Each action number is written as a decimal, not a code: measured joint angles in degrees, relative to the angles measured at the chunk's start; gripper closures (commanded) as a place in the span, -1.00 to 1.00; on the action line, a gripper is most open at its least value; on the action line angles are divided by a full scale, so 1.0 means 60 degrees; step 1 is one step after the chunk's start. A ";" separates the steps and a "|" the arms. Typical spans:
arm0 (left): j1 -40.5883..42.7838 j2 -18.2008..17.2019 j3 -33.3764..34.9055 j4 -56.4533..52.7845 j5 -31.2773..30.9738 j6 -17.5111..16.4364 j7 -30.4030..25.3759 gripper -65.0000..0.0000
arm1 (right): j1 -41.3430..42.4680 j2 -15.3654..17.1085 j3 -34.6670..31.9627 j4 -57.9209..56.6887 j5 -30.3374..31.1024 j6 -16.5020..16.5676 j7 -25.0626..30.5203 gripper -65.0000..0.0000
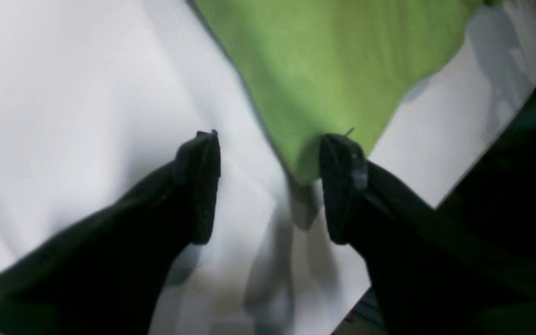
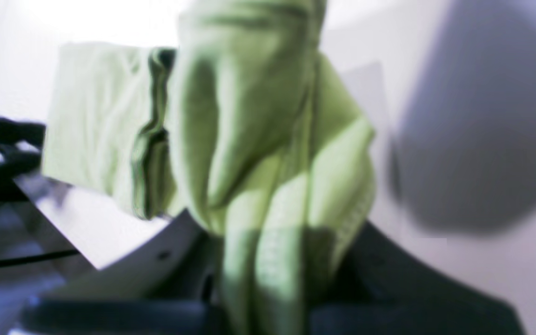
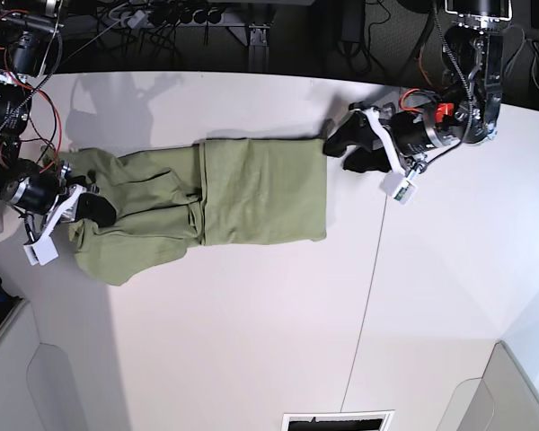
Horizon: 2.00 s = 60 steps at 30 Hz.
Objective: Layout the t-shirt on the table in an organized manner, then fold the t-shirt properly
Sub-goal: 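Grasp the other end with the right gripper and fold it onto the stack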
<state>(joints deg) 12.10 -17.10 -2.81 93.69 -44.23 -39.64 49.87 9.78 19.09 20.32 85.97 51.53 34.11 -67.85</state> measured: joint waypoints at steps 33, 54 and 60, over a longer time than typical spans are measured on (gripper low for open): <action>-0.0007 0.0594 -0.0117 -0.0004 -0.0335 -0.0004 -0.0277 -0.11 | 0.0197 -0.3821 -0.5909 0.0794 -0.2565 -0.0004 0.0605 -0.20; -0.0004 -0.1075 -0.1832 0.1257 -0.3075 0.0025 0.1351 0.21 | 0.2149 -0.3883 -0.4823 0.0849 -0.5559 -0.0692 0.2918 1.00; -0.0040 -0.1144 -0.1351 0.3268 -0.3184 0.0011 0.1271 0.47 | 0.2881 -0.3872 -0.4182 -0.0820 -0.5584 -0.0758 0.3381 1.00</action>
<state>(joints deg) 11.86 -23.97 -10.92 113.30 -63.33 -39.57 57.49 27.07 -4.14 -4.78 81.06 18.02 29.56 -47.57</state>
